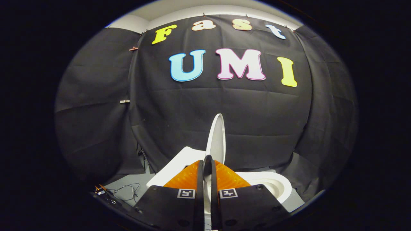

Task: Open the toilet lid.

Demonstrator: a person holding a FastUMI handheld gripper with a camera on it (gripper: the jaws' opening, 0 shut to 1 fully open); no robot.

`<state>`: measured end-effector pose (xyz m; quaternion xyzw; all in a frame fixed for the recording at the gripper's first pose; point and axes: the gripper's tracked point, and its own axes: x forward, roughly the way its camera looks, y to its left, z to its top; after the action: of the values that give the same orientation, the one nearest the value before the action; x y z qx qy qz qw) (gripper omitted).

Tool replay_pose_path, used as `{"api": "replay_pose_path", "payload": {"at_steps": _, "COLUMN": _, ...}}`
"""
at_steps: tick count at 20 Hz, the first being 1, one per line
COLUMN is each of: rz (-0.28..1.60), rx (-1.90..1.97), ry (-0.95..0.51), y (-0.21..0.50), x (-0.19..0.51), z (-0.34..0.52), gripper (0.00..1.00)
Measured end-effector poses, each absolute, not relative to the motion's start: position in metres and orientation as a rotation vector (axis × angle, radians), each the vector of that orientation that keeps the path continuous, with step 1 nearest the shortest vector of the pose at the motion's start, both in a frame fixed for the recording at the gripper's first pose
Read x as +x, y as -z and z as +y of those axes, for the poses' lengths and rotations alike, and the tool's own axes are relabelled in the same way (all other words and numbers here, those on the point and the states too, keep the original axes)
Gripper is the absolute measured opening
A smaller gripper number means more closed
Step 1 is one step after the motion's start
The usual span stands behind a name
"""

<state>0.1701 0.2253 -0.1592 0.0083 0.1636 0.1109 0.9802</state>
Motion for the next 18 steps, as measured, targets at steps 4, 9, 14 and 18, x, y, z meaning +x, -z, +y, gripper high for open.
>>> {"api": "replay_pose_path", "payload": {"at_steps": 4, "rz": 0.334, "rx": -0.024, "ry": -0.255, "y": 0.163, "x": 0.169, "z": 0.249, "gripper": 0.13}}
{"api": "replay_pose_path", "payload": {"at_steps": 9, "rz": 0.34, "rx": -0.051, "ry": -0.276, "y": 0.167, "x": 0.17, "z": 0.27, "gripper": 0.13}}
{"api": "replay_pose_path", "payload": {"at_steps": 14, "rz": 0.338, "rx": -0.058, "ry": -0.296, "y": 0.169, "x": 0.165, "z": 0.271, "gripper": 0.24}}
{"api": "replay_pose_path", "payload": {"at_steps": 18, "rz": 0.315, "rx": -0.038, "ry": -0.287, "y": 0.154, "x": 0.152, "z": 0.252, "gripper": 0.97}}
